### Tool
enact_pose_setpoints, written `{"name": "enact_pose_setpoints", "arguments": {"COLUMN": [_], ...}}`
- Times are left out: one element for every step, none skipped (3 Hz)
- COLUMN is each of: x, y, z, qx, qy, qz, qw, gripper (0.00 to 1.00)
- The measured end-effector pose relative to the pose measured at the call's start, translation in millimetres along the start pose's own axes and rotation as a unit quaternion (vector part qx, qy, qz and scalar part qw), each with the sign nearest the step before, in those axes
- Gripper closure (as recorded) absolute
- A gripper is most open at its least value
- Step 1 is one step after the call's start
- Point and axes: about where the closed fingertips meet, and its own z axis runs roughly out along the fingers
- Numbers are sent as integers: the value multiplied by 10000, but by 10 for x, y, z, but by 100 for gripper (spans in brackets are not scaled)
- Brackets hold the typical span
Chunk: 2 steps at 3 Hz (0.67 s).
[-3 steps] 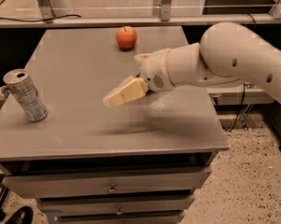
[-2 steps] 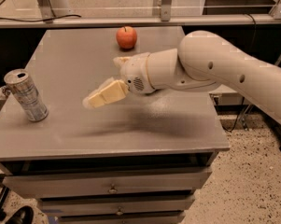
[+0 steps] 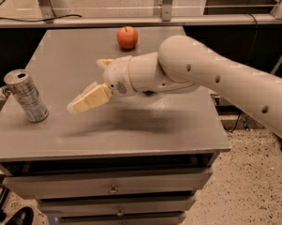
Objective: Knock redbull can over
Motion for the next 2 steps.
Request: {"name": "enact_pose_setpoints", "arguments": {"x": [11,-18], "y": [121,327], "z": [531,967], "qx": [-473,-884], "qy": [-51,-77], "qz": [-221,-253], "qw": [9986,9957], "gripper": [0,0]}}
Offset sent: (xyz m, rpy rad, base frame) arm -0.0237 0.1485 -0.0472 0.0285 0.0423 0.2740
